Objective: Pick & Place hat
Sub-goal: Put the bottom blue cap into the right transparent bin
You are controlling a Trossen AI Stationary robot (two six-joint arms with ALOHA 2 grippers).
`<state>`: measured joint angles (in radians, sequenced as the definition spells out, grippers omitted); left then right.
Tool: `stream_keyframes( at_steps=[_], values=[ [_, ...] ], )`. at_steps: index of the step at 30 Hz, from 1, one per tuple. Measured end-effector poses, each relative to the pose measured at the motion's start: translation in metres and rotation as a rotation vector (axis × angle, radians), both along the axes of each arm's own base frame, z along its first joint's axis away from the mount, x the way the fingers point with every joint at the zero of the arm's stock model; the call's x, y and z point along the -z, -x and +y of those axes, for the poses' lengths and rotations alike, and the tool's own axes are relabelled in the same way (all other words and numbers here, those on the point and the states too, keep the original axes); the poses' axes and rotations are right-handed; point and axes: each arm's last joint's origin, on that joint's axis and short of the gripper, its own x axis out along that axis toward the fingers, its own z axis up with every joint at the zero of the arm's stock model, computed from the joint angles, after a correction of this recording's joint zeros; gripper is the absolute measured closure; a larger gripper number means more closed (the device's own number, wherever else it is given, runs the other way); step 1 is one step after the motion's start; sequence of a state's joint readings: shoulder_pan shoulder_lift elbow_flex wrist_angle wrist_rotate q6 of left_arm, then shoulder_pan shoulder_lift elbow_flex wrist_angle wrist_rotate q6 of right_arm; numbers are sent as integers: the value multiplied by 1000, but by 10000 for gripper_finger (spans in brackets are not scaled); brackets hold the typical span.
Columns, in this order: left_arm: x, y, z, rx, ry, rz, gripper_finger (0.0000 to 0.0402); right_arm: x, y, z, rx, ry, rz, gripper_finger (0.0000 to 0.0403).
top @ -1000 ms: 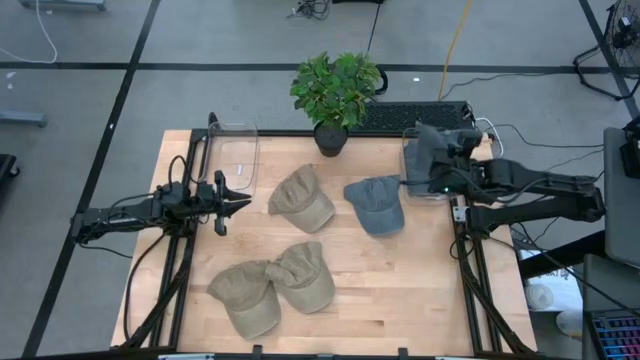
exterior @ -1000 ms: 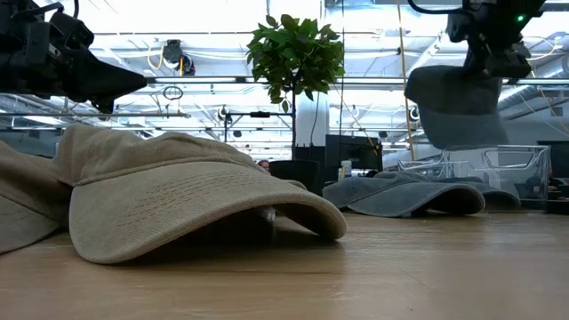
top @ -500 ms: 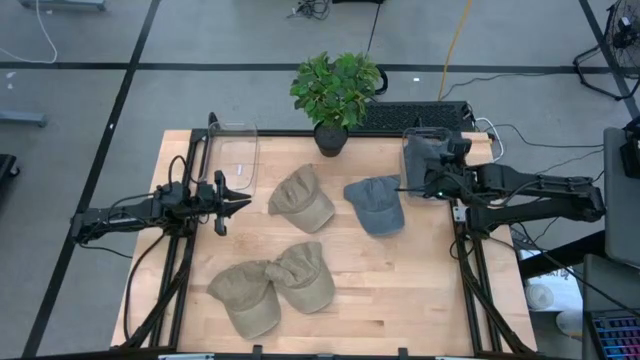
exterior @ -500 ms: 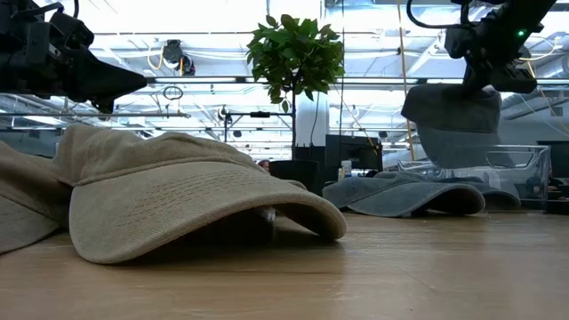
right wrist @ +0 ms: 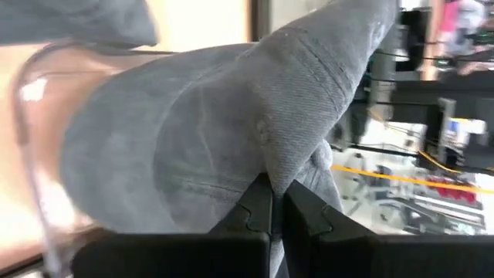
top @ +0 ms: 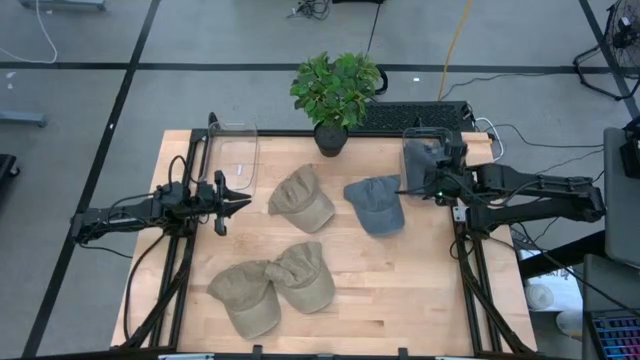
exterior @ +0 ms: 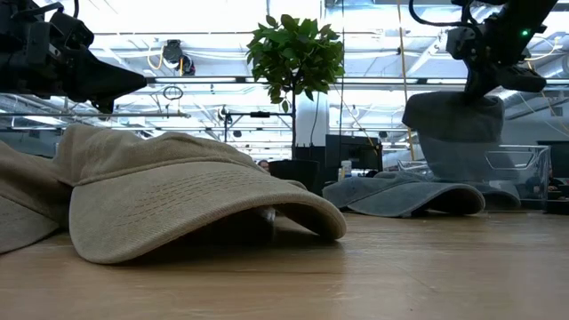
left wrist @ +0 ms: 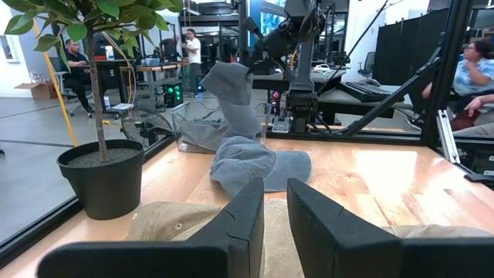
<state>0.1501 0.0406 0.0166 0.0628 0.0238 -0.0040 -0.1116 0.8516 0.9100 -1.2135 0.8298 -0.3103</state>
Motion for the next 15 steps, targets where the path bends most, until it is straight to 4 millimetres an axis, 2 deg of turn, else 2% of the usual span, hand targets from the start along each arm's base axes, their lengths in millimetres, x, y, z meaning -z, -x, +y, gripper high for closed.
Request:
stream_keyframes(
  at_steps=[4, 15],
  values=[
    [0, 0, 0, 0, 0, 0, 334, 2, 0, 2, -25, -78, 0, 403],
    [0, 0, 0, 0, 0, 0, 334, 2, 0, 2, -25, -97, -9, 403]
  ],
)
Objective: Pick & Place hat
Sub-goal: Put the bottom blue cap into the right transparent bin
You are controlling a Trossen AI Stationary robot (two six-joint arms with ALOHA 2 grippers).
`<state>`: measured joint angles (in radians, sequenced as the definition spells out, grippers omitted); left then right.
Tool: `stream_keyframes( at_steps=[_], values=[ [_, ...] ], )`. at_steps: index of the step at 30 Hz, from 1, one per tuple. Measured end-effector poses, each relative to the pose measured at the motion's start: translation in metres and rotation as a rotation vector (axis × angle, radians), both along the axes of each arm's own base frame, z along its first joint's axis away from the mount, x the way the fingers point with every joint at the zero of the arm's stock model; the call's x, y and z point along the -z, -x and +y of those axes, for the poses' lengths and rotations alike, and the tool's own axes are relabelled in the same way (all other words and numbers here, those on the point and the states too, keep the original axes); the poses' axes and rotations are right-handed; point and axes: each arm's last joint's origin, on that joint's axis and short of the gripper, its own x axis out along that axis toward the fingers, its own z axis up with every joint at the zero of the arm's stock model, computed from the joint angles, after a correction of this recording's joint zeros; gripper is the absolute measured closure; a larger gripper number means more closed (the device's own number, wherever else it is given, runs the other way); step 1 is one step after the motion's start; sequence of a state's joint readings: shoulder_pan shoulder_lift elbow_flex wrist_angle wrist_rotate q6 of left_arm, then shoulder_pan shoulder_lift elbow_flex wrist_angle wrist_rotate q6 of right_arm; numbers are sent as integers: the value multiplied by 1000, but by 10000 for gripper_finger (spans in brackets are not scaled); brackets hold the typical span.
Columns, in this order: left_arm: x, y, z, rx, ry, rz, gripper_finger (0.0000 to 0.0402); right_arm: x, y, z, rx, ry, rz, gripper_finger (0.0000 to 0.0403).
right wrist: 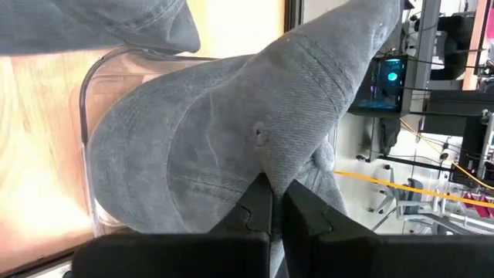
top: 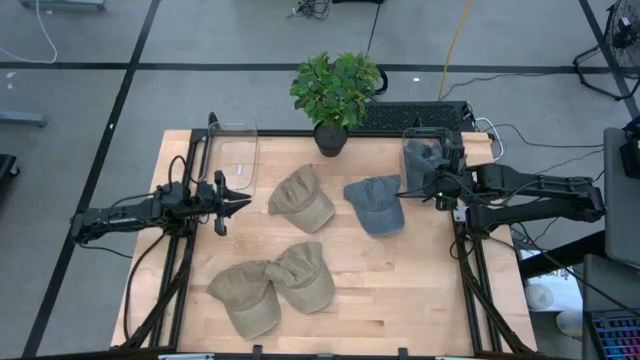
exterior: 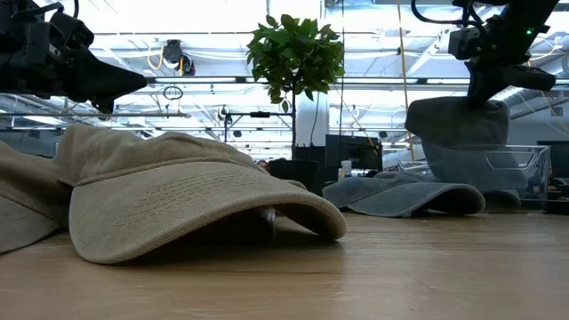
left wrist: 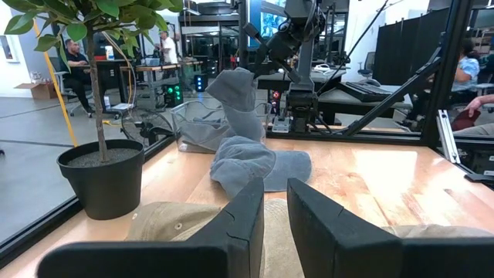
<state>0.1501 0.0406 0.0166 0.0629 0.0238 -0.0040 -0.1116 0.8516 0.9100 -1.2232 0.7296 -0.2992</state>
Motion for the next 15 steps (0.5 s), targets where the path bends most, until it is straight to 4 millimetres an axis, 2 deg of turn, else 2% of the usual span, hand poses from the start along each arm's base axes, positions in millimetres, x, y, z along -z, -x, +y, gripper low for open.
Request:
stream_keyframes(
  at_steps=[4, 11, 15],
  values=[
    [0, 0, 0, 0, 0, 0, 334, 3, 0, 0, 23, -12, -19, 403],
    [0, 0, 0, 0, 0, 0, 334, 26, 3, 1, 31, -38, 52, 403],
    [0, 0, 0, 0, 0, 0, 334, 32, 3, 1, 32, -33, 67, 403]
  ],
)
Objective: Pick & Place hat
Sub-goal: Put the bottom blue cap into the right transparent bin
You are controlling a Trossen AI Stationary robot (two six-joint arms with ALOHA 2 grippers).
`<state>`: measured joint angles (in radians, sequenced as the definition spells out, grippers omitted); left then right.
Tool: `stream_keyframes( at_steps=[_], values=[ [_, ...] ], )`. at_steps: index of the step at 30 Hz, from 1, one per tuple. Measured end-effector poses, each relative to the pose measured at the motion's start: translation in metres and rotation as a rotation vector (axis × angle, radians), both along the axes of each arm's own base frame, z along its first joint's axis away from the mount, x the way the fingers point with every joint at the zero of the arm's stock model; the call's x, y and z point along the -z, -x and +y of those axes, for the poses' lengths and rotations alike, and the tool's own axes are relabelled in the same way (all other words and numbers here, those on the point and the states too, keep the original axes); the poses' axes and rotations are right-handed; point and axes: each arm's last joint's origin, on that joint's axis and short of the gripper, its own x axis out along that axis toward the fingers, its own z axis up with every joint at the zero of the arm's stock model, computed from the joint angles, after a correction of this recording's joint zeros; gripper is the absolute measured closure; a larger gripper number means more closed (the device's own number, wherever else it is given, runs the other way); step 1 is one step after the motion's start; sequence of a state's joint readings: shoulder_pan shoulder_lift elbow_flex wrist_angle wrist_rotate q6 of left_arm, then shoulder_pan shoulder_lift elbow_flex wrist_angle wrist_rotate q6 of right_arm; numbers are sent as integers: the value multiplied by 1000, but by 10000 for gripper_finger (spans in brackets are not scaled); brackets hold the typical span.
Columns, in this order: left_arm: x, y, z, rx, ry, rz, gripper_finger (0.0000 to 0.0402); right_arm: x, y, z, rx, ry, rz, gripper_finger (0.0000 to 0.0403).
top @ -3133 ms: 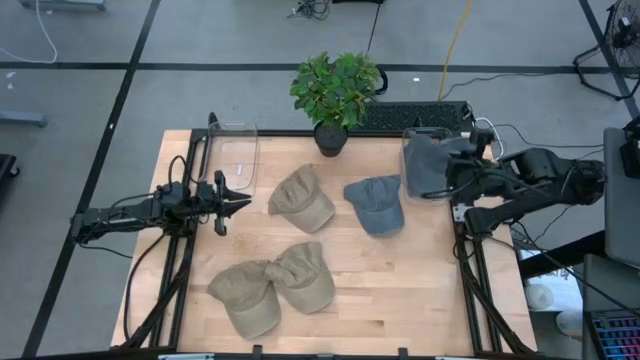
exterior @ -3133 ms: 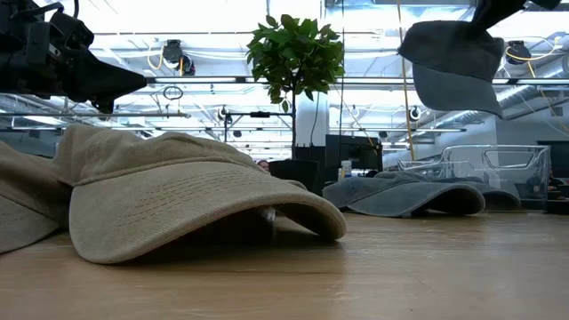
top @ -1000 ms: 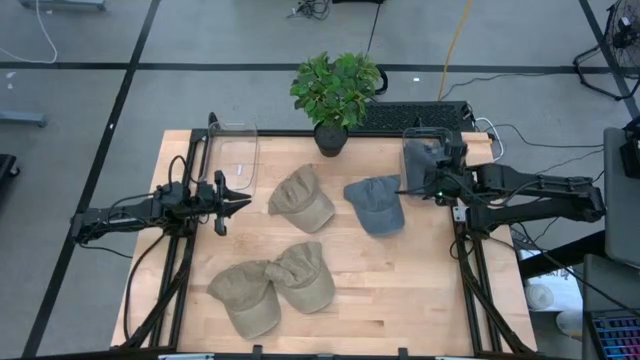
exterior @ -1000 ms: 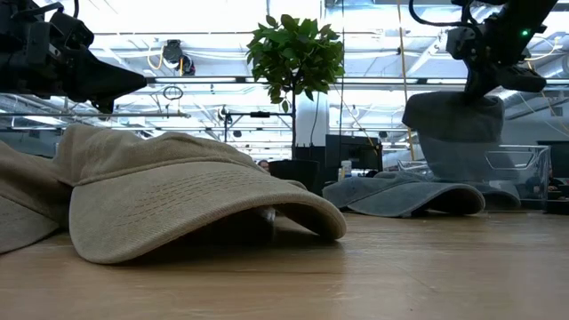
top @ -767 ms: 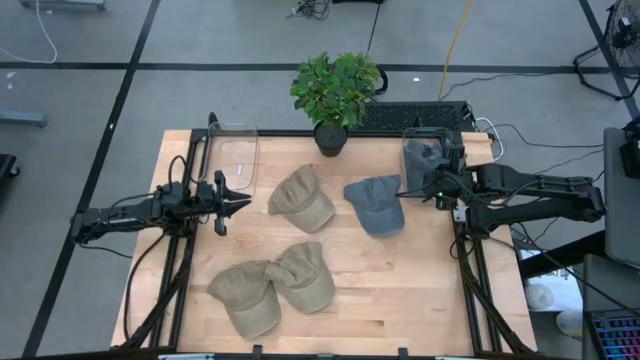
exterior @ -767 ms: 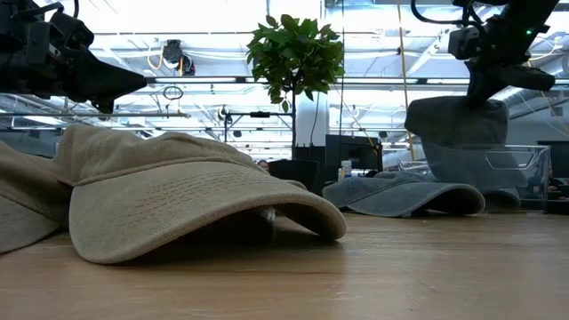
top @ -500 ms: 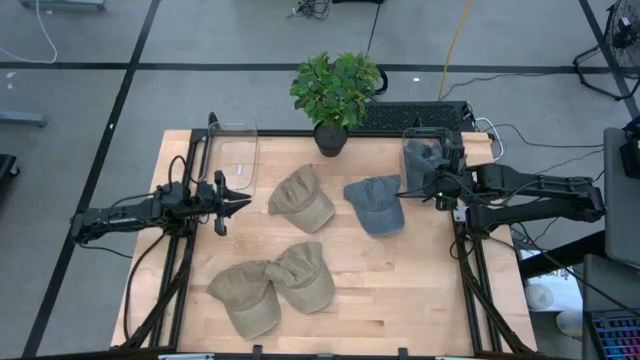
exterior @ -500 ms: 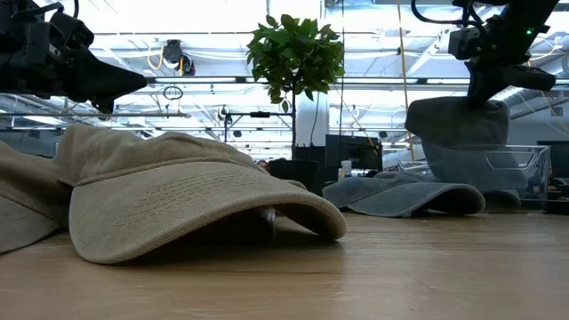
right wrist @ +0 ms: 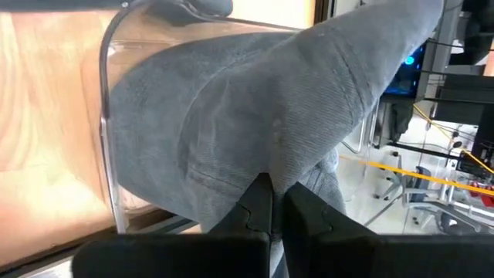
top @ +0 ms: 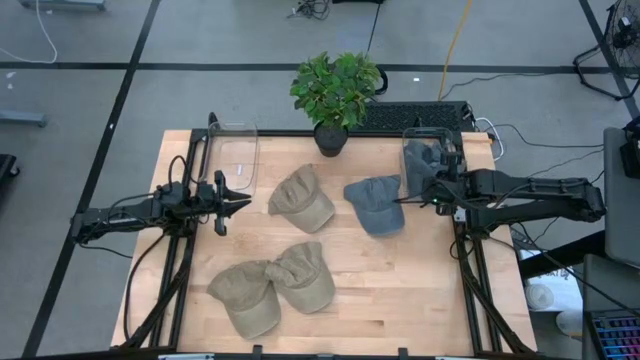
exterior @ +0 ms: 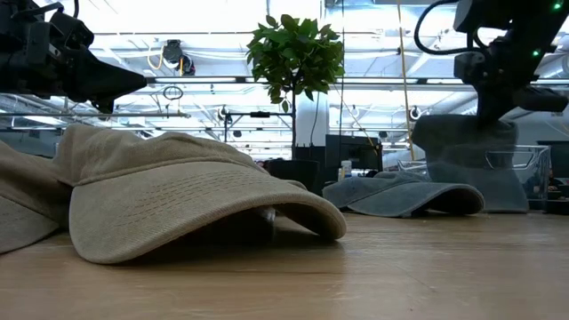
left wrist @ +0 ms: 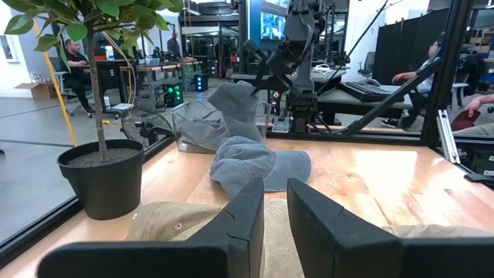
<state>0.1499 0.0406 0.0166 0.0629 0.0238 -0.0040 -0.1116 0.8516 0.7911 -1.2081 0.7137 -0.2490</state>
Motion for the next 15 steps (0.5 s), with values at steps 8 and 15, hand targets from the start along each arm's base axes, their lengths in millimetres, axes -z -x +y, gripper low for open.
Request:
stream_keyframes(
  at_steps=[8, 15],
  values=[
    [0, 0, 0, 0, 0, 0, 334, -1, 0, -2, 11, 75, 7, 403],
    [0, 0, 0, 0, 0, 0, 334, -2, -3, -2, 3, 79, -20, 403]
  ],
)
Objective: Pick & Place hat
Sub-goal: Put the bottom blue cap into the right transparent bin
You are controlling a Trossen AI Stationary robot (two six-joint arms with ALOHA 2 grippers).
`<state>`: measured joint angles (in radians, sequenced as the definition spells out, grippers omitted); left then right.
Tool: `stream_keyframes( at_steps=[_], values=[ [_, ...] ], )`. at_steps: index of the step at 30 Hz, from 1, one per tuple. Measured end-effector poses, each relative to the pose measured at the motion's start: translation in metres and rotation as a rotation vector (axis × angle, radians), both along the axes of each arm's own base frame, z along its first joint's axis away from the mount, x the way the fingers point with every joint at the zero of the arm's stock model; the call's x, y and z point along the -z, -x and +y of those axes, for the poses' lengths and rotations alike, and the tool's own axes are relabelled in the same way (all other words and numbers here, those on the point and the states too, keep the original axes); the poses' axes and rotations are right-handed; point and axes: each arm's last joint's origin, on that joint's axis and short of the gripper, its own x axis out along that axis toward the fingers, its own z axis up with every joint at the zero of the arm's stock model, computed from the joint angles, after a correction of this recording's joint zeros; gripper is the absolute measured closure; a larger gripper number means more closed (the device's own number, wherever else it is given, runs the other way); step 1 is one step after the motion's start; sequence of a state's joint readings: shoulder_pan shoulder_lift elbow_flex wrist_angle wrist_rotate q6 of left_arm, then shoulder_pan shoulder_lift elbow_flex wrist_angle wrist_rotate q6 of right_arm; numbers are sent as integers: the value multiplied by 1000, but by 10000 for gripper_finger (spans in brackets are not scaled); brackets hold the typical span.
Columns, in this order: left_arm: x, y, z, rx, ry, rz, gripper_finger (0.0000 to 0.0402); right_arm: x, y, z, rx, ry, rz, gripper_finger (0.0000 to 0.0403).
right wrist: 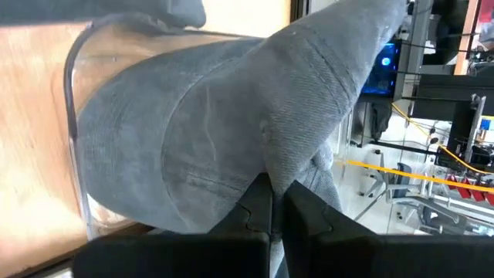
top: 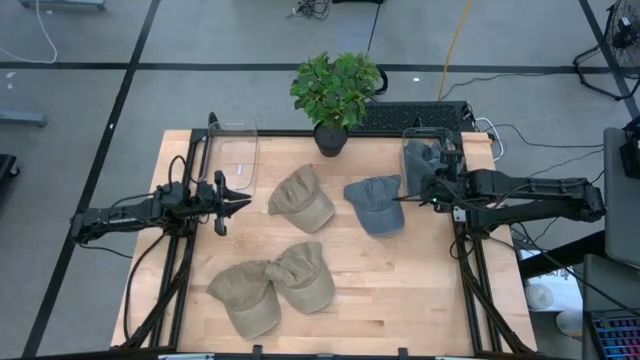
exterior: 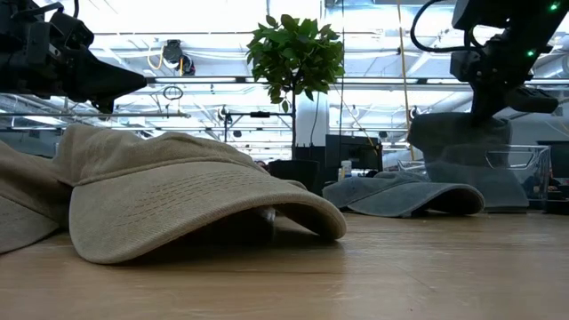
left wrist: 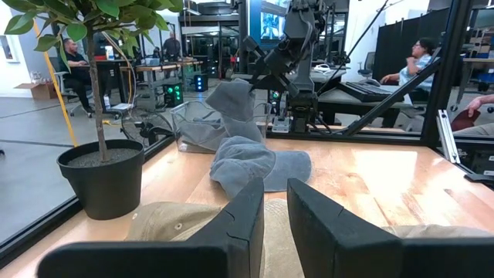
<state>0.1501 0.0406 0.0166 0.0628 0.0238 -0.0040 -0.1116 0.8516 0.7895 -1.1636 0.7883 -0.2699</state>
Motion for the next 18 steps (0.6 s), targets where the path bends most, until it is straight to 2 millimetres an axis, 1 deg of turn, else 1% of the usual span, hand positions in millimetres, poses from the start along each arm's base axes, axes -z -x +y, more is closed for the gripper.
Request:
stream_keyframes(
  at_steps=[7, 13, 18],
  values=[
    [0, 0, 0, 0, 0, 0, 334, -1, -4, 0, 1, 5, -46, 394],
    [0, 0, 0, 0, 0, 0, 334, -1, -4, 0, 16, 4, -63, 396],
    [0, 0, 0, 0, 0, 0, 334, -3, -4, -2, 76, 75, -105, 386]
  ],
)
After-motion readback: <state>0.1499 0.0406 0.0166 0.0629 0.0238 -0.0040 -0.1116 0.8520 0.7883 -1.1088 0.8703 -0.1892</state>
